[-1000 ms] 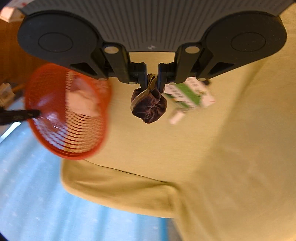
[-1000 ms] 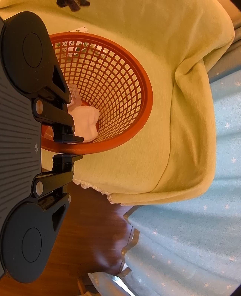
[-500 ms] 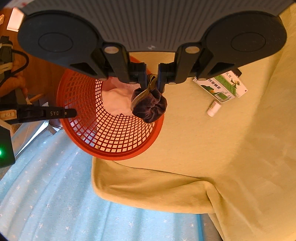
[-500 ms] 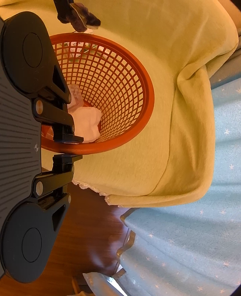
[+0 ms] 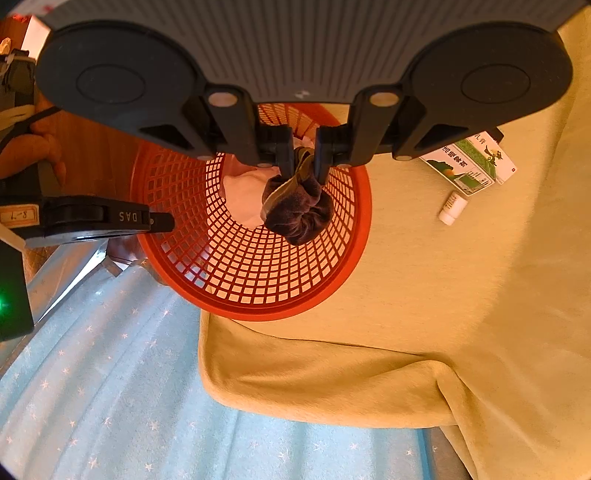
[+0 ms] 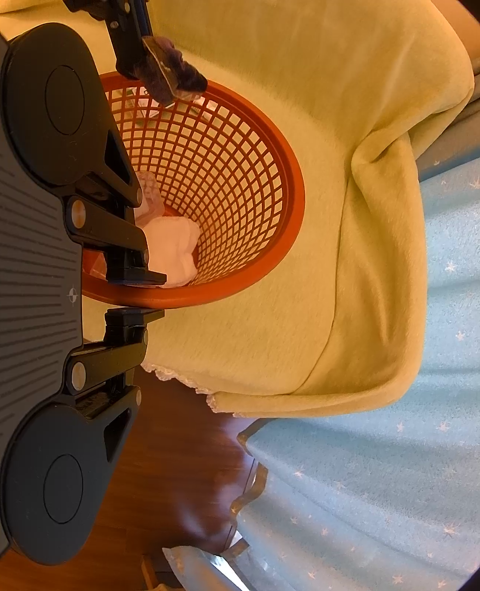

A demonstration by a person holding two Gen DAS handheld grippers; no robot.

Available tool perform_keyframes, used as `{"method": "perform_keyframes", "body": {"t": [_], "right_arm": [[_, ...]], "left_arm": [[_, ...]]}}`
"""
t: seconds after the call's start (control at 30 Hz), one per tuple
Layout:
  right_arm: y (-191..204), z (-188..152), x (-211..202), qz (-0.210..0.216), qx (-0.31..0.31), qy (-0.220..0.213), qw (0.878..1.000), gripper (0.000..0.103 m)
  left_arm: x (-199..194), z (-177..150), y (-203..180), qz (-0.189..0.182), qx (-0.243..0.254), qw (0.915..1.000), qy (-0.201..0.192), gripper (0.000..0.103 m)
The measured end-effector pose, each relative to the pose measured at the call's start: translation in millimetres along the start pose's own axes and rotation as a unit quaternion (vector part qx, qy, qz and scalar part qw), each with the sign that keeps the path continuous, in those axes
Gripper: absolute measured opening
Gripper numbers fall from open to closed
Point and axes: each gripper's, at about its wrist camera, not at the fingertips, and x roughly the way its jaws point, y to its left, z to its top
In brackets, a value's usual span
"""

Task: Organize objects
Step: 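Carry the brown scrunchie into the wastebasket and open the left gripper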

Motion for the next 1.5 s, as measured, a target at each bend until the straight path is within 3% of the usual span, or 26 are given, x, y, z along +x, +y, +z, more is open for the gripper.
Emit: {"method": "perform_keyframes", "body": {"t": [0.73,0.93,1.07,1.33,1.5], "right_arm": [[-1,0,-1,0.005,-0.003,0.001,1.000,0.008],[-2,1,-1,0.007,-0.005,0.002,1.000,0.008],[-1,1,-1,0.007,-0.004,0.003,1.000,0.008],[-1,1,0,0.004,-0.003,0.004,1.000,0.008],[-1,0,0,0.004,-0.002,0.005,1.000,0.008]], "left_arm": [[33,19,-12,-0.002,-0.004,0.9997,0.025,0.008],[36,23,-14,-0.005,-0.006,0.9996,0.027,0.016],[35,25,-14,-0.006,-0.011,0.9997,0.022,0.023],[19,28,-7,-0.010,-0.025,0.9996,-0.001,0.025],[-6,21,17,0.004,-0.045,0.9986,-0.026,0.027]]}}
